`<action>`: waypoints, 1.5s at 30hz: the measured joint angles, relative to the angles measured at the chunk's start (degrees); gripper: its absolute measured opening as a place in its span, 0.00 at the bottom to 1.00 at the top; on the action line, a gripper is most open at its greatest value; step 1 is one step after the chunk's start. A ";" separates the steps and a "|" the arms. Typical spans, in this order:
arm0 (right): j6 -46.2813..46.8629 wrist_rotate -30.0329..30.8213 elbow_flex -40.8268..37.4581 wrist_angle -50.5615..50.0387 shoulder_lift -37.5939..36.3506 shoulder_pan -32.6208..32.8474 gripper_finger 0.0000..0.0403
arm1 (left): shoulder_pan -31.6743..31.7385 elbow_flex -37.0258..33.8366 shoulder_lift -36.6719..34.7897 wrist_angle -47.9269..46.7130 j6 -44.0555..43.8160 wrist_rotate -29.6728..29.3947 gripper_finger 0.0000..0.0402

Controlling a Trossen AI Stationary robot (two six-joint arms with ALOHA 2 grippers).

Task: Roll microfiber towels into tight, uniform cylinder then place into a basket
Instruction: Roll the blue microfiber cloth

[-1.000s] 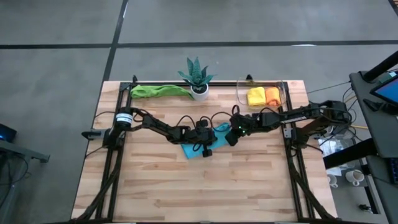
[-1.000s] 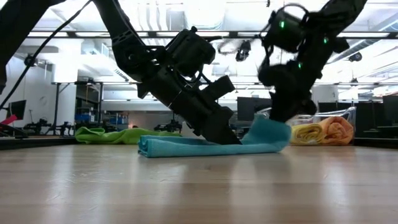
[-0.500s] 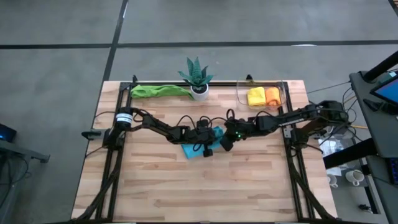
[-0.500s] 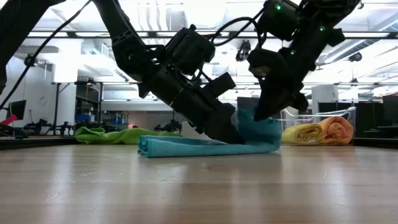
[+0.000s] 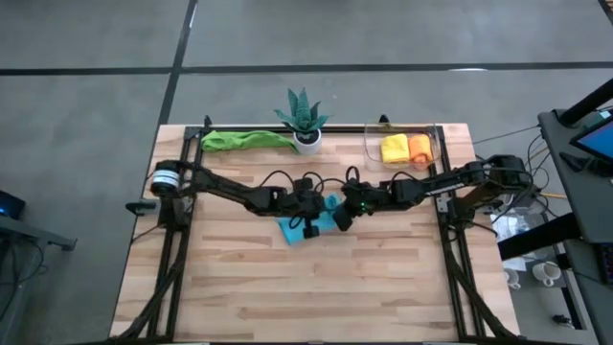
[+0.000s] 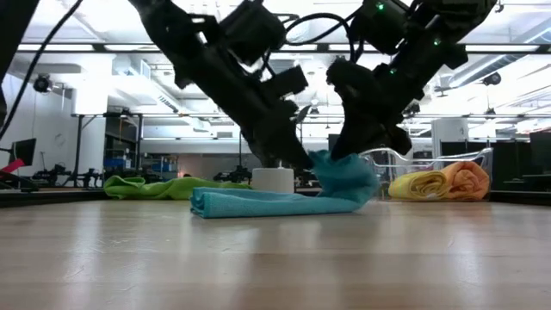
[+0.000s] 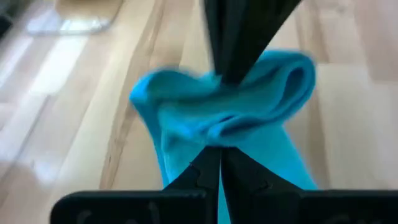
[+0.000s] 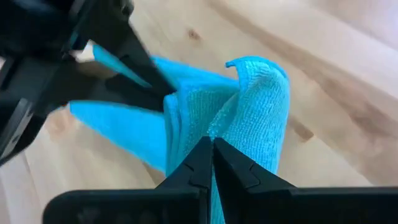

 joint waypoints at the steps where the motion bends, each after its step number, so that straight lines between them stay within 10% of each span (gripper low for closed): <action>1: 0.16 0.66 0.04 0.55 0.00 0.00 0.02 | -0.13 0.03 -0.65 -0.67 0.00 0.00 0.00; 33: 7.01 2.38 0.36 15.91 13.82 0.01 0.03 | -1.51 -3.89 -8.24 -7.79 -1.60 -9.32 0.00; 45: 2.99 3.26 0.39 17.14 12.69 0.55 0.32 | -1.51 -3.89 -8.20 -7.15 -1.60 -9.35 0.00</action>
